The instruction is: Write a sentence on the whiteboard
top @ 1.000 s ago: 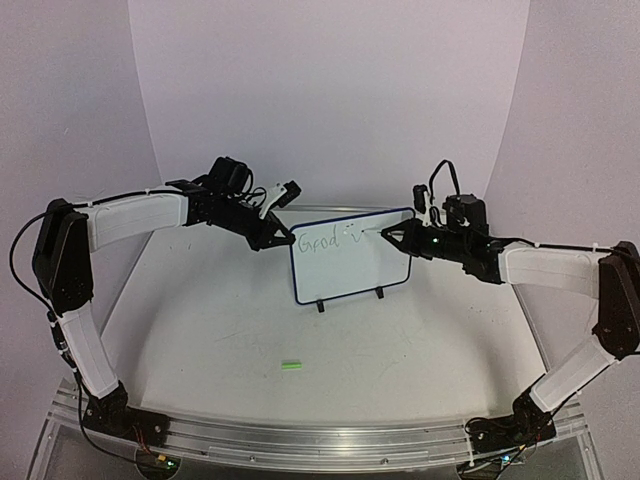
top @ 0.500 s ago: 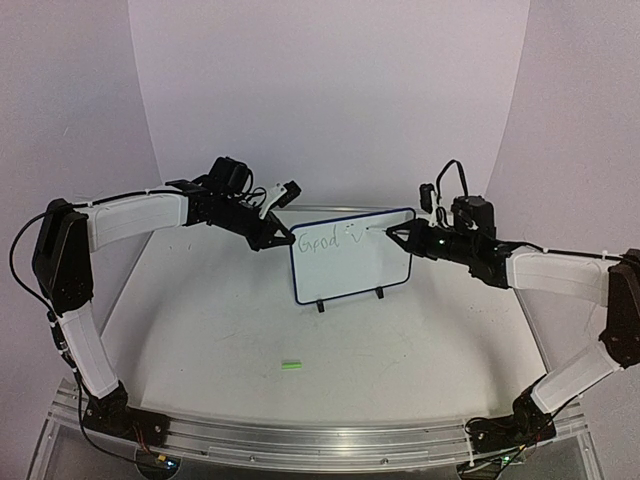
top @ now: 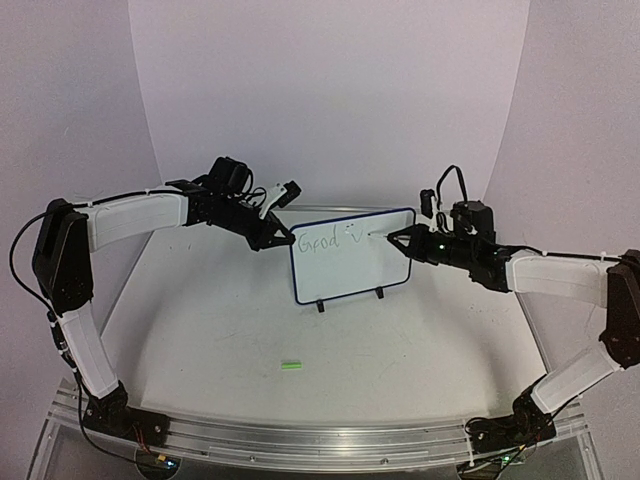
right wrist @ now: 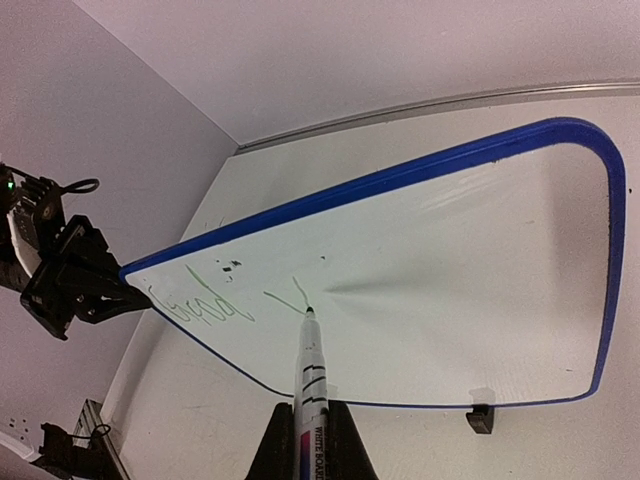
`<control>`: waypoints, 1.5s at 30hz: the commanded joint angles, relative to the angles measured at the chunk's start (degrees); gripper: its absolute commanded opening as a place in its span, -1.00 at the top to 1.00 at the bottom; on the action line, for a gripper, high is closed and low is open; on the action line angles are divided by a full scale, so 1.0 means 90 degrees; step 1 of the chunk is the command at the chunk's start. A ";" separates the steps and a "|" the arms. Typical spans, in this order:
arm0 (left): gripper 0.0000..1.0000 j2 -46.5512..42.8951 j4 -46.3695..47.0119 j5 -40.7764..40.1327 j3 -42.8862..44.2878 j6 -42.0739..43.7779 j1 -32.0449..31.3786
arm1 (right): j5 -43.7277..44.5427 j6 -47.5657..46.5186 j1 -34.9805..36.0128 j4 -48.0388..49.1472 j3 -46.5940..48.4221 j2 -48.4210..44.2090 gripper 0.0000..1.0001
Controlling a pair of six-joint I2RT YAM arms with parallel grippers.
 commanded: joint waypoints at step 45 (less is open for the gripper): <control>1.00 -0.0009 -0.0211 -0.0609 -0.0059 0.0268 0.0033 | -0.0148 0.0056 -0.0016 0.0297 0.0014 0.0206 1.00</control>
